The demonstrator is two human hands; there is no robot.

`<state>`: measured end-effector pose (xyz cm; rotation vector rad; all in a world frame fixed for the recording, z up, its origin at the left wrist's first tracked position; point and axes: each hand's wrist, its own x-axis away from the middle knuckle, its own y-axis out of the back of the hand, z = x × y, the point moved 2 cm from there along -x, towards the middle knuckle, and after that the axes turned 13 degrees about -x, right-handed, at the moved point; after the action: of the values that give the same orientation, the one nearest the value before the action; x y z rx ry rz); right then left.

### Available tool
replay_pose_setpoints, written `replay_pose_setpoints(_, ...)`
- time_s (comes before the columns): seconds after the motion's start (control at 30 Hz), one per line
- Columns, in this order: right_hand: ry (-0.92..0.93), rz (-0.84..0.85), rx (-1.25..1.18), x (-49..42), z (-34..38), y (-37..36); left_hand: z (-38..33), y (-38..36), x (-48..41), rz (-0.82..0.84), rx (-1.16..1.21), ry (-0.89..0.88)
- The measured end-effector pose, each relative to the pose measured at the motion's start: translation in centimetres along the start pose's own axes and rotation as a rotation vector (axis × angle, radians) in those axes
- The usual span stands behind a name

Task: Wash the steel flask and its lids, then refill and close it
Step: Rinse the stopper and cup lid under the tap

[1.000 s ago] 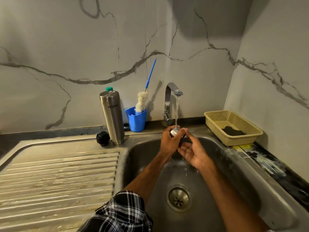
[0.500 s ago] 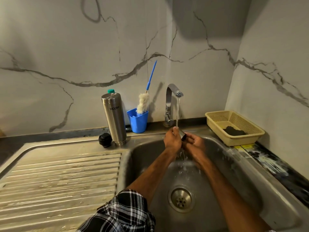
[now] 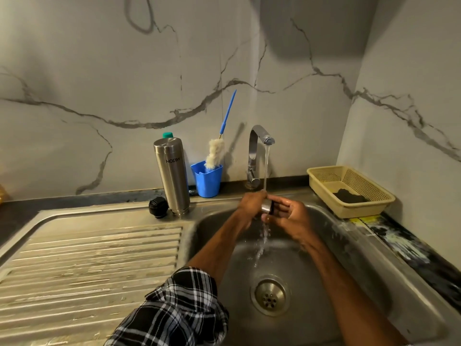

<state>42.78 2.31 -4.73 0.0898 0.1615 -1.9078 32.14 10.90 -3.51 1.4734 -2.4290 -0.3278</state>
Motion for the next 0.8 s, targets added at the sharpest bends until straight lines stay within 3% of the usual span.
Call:
replay_pose_setpoints(0.1,-0.064,-0.013,-0.202,0.1,0.1,-0.1,0.0,0.6,0.9,0.091,0.286,-0.039)
replay_pose_setpoints(0.17,-0.129,-0.012,-0.407,0.0,-0.1,-0.3,-0.1,0.3,1.6,0.073,0.485,-0.047)
replay_pose_setpoints(0.23,-0.173,-0.028,-0.562,0.0,-0.1,-0.6,-0.3,-0.4,2.2,0.007,0.521,-0.082)
replay_pose_setpoints(0.47,-0.238,-0.086,-0.717,0.0,-0.5,-1.5,0.8,-1.6,2.9,-0.183,0.024,-0.481)
replay_pose_setpoints(0.6,-0.285,-0.215,-0.609,-0.2,-1.0,-1.3,1.5,-1.0,3.3,-0.209,-0.260,-0.517)
replay_pose_setpoints(0.7,-0.353,-0.212,-0.578,0.0,-1.1,-1.3,1.8,-0.4,4.1,-0.154,-0.322,-0.592)
replay_pose_setpoints(0.8,-0.411,-0.167,-0.533,0.2,-1.2,-1.7,2.4,0.0,4.0,-0.108,-0.304,-0.541)
